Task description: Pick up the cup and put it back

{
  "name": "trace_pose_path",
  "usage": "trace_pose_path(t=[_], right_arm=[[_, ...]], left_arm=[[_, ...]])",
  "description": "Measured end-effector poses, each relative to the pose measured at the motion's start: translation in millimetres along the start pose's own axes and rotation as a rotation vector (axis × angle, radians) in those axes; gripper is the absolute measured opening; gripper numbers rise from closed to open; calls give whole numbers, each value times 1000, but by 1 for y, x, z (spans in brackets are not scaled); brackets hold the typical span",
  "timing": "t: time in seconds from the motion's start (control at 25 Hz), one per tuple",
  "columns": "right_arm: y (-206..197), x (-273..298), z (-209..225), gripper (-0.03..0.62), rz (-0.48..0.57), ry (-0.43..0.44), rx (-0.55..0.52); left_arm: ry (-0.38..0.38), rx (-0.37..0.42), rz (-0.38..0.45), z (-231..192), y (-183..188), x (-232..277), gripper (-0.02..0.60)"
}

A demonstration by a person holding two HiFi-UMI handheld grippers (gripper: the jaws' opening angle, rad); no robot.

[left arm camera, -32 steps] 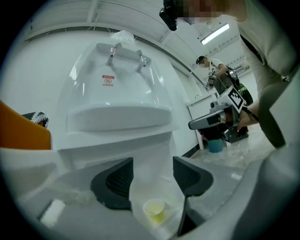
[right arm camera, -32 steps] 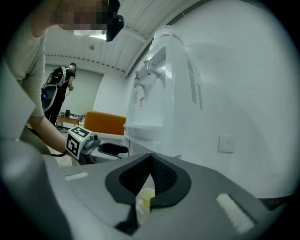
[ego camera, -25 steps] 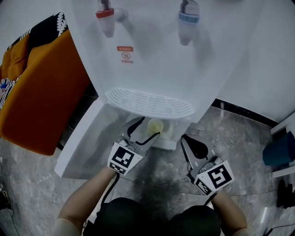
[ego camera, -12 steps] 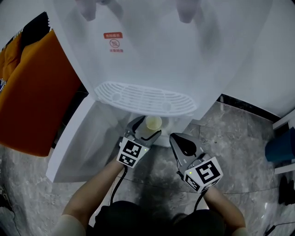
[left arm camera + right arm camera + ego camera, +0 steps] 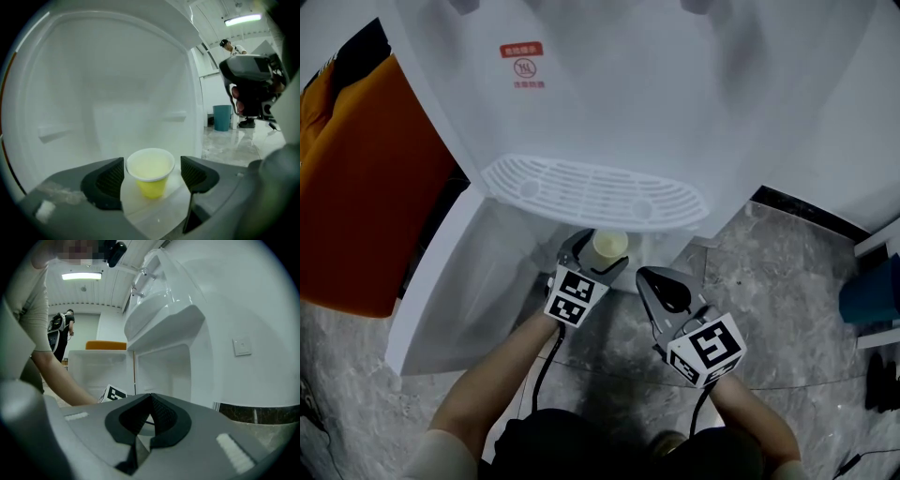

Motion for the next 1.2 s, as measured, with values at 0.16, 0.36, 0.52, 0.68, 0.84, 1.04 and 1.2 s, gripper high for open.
trace_pose_path(t=[0.16,0.36,0.52,0.68,0.84,1.04,1.2], right_arm=[[-2,0,-3,3,-21,17,-30],[-5,-5,-4,3,-28,11,-29],[-5,-8,-5,3,-38,10,-34],[8,-11,-10,3,-45,19,-50],[33,-20,-22,3,-65,32,-50],[86,-32,-46,3,-111,57,-65],[137,-45,-72,3,-159,72,-71]], left_arm=[[18,2,-6,1,-3,4,379],[52,-29,35,3,-1,0,336],[37,-15,71,5,7,-11,334],[30,14,103,3,23,-35,333],[19,22,110,5,41,-78,333],[14,-20,128,2,89,-147,331],[3,-77,96,-2,134,-203,331]])
Point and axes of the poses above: the fingertips, and each gripper's own axes: x forward along the fingers, z to its right, y out of its top, the point moved 7 cm from there along -x, backward along the fingers, and after that the axes turned 5 degrees about x, right-handed, at the moved point
